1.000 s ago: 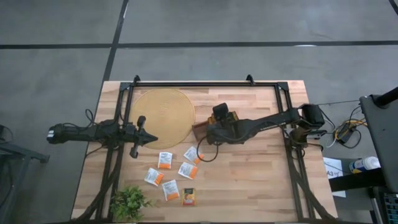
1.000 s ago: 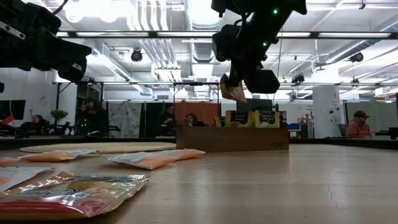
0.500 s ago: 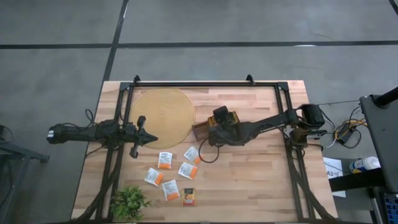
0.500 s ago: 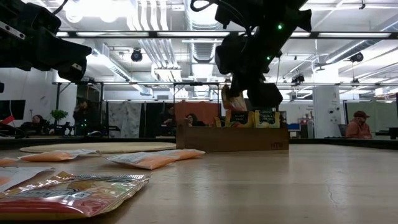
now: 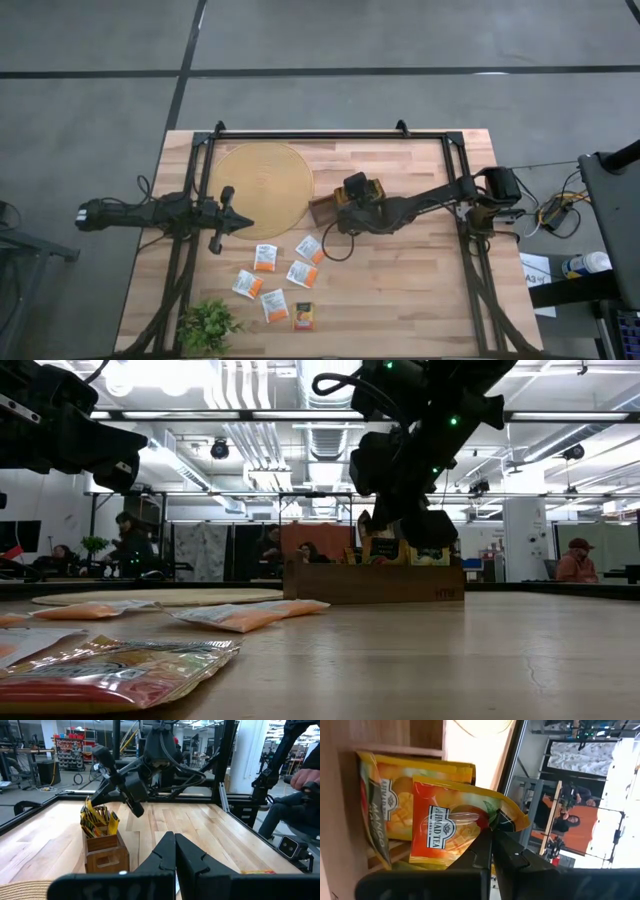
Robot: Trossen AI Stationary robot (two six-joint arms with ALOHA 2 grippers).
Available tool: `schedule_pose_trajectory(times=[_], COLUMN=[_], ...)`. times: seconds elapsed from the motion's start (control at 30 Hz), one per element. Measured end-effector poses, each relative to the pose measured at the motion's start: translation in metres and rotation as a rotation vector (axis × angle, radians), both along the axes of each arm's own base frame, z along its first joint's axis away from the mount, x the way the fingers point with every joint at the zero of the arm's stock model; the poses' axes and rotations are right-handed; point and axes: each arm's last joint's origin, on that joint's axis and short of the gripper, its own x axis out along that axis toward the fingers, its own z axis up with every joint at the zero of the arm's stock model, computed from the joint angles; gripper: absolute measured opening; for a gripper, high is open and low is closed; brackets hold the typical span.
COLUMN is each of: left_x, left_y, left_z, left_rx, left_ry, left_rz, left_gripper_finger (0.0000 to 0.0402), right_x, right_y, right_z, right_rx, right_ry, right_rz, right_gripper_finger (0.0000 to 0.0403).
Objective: Pick & Place Tea
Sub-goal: Put the orange tea bag into the middle section of the wooden organizer
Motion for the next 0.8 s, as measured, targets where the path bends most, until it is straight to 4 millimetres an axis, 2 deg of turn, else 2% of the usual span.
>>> schedule_pose_trajectory(times=[0.23, 0.47, 0.8], left_x=[0.0, 0.0, 0.0], left_y=[0.0, 0.0, 0.0], left_z=[-0.0001, 0.0, -0.0001], left_rx=[0.0, 0.0, 0.0], left_ry=[0.0, 0.0, 0.001], left_rz=[0.0, 0.0, 0.0], left_gripper_finger=[0.0, 0.0, 0.0], right_x=[0.0004, 0.0038, 0.004], right_y=[-0.0069, -0.0076, -0.0089], right_z=[-0.0004, -0.0009, -0.0012], right_rx=[0.007, 0.088, 0.098], right_ry=[-0.008, -0.031, -0.032], right_rz=[-0.02, 0.021, 0.021], right_gripper_finger=[0.0008, 0.0012, 0.0083])
